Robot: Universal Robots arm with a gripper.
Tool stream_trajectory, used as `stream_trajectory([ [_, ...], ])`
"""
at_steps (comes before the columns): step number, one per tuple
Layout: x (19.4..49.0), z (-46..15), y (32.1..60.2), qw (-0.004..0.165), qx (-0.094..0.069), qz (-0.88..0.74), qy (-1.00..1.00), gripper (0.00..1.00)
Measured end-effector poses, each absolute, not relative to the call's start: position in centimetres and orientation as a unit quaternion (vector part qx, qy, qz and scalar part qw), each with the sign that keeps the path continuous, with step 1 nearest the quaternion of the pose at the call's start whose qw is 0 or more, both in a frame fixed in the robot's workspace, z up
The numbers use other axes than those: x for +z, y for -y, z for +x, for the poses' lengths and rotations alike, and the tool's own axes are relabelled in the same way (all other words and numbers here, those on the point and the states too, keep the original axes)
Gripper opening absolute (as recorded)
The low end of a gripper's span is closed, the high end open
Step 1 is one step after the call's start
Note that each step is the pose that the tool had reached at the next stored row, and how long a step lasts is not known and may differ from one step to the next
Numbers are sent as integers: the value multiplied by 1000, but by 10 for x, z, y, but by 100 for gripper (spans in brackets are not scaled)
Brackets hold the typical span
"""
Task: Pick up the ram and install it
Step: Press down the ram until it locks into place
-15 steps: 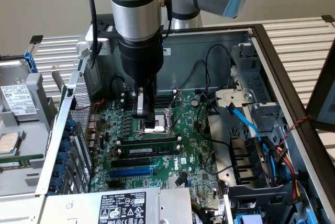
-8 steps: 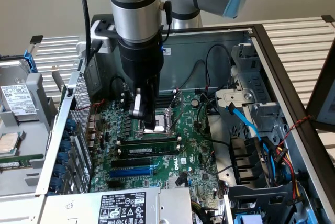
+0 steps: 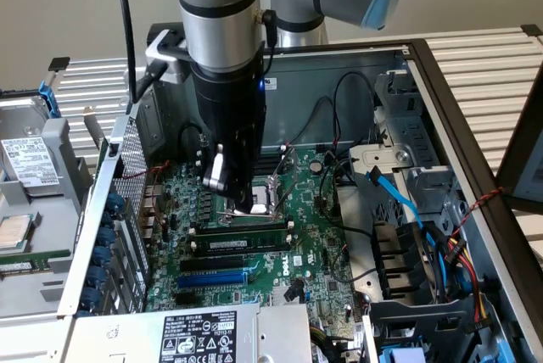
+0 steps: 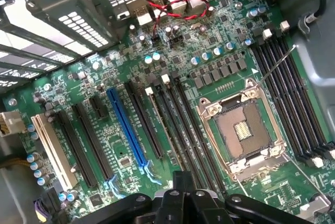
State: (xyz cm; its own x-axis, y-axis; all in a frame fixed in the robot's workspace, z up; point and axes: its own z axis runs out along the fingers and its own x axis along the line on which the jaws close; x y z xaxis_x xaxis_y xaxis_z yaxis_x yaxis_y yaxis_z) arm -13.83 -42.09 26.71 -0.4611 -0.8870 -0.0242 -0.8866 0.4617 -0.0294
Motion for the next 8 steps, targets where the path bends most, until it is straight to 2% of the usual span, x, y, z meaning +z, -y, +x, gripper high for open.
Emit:
stream_trajectory([
  [8,264,-138,421,17,-8,-455,-890,11],
])
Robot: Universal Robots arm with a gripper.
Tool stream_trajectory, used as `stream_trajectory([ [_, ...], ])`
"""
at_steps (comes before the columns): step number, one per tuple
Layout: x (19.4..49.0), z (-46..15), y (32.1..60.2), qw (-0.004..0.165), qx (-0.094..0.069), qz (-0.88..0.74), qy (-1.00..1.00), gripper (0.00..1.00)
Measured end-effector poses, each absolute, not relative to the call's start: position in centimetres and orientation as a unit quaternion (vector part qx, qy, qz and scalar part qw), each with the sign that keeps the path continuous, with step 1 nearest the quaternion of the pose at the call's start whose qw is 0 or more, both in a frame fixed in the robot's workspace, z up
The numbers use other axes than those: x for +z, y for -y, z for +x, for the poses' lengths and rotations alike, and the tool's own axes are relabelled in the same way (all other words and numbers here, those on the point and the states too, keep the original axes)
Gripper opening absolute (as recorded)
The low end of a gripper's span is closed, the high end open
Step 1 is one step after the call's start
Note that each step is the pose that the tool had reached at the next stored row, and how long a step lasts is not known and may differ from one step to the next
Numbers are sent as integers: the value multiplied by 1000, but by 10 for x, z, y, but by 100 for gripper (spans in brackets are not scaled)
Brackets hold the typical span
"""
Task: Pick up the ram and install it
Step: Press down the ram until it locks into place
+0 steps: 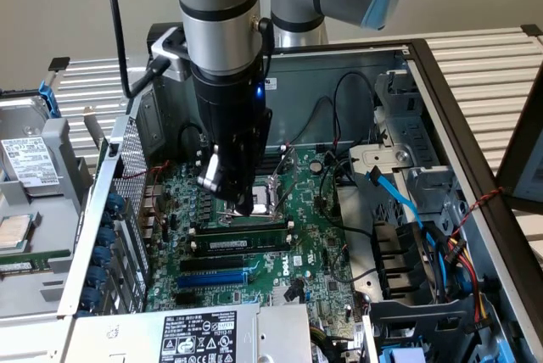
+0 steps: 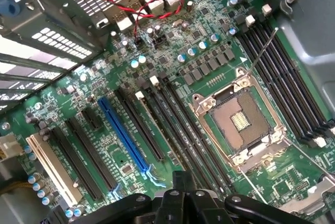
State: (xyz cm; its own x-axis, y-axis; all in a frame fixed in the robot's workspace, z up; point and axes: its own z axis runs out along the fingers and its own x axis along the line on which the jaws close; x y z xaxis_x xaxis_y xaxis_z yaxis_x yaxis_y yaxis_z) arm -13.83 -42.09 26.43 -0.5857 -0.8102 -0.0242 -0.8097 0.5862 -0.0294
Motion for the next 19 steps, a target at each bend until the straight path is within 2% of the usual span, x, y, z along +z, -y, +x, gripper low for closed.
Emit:
stream_trajectory([
  [19,256,-138,421,16,-11,-273,-962,11],
])
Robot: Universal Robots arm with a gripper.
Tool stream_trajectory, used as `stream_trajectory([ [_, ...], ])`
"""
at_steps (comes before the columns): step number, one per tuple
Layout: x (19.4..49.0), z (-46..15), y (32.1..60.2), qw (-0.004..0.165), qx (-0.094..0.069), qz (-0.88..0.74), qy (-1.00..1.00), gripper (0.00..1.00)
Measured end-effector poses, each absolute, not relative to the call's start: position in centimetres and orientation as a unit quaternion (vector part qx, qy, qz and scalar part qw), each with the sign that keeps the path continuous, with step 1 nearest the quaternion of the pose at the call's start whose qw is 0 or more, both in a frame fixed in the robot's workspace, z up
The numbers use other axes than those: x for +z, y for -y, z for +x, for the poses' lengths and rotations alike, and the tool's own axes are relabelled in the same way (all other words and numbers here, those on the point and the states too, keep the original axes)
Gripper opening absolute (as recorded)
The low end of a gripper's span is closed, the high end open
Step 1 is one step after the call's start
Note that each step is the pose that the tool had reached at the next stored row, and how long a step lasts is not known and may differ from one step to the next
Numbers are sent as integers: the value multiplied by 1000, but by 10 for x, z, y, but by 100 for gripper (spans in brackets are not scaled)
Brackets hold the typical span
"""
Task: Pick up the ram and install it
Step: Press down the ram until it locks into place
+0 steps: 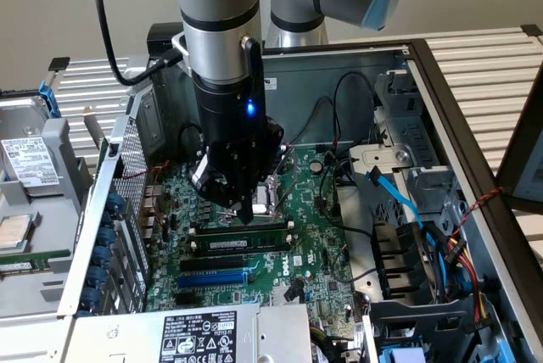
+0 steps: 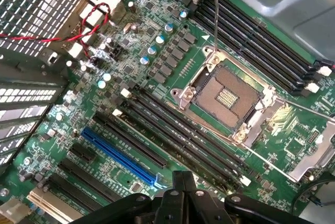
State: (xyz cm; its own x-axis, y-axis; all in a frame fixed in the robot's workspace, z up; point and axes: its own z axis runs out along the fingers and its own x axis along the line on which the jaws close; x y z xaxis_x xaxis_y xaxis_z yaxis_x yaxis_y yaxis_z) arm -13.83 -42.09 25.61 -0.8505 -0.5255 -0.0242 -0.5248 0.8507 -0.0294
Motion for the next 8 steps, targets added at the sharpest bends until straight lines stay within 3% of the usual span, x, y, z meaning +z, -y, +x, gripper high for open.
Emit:
stream_trajectory([
  [8,253,-138,421,15,-12,-202,-979,11],
])
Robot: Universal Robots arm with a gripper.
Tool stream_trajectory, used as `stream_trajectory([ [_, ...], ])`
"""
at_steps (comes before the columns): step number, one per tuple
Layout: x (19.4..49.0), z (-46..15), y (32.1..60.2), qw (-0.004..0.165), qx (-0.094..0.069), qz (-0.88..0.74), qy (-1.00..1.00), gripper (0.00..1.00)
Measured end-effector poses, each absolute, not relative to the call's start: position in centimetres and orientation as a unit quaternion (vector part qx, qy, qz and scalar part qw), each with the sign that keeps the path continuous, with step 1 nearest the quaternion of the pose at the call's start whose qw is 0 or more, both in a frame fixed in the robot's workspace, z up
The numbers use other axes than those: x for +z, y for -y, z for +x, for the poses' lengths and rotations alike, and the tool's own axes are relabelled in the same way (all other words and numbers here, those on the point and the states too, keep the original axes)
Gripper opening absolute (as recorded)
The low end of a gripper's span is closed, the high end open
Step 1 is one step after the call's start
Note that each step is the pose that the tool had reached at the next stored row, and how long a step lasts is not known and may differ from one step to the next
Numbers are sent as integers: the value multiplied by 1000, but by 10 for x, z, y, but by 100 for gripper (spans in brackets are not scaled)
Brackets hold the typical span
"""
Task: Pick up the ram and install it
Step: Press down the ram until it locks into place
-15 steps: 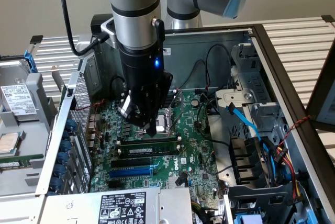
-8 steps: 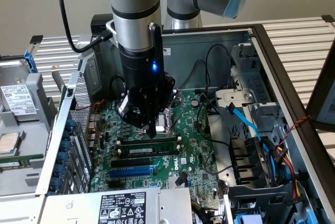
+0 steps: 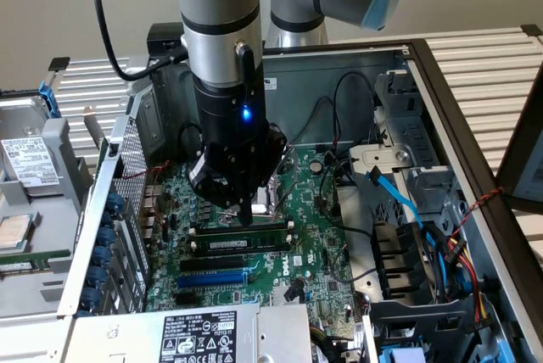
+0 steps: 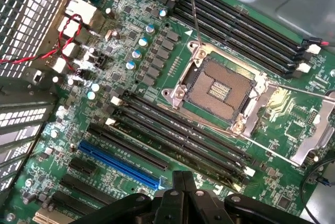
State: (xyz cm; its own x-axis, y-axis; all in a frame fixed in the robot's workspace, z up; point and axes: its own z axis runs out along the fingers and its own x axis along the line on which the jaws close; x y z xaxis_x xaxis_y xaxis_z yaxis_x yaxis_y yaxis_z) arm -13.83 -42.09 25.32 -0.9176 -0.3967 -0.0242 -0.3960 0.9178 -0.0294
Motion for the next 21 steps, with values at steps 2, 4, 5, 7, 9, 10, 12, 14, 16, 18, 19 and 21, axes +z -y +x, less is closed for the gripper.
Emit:
stream_trajectory([
  [2,253,-138,421,15,-12,-184,-983,11],
  [4,252,-138,421,14,-13,-167,-986,11],
  [5,252,-138,421,14,-13,-158,-987,11],
  [7,251,-138,421,14,-13,-140,-990,11],
  [9,250,-138,421,14,-13,-122,-992,11],
  [10,250,-138,421,14,-13,-113,-993,11],
  [12,249,-138,421,13,-14,-95,-995,11],
  [14,248,-138,421,13,-14,-77,-997,11],
  [16,248,-138,421,13,-14,-58,-998,11],
  [18,247,-138,421,13,-14,-40,-999,11],
  [19,247,-138,421,13,-14,-32,-999,11],
  [21,246,-138,421,12,-15,-13,-1000,11],
])
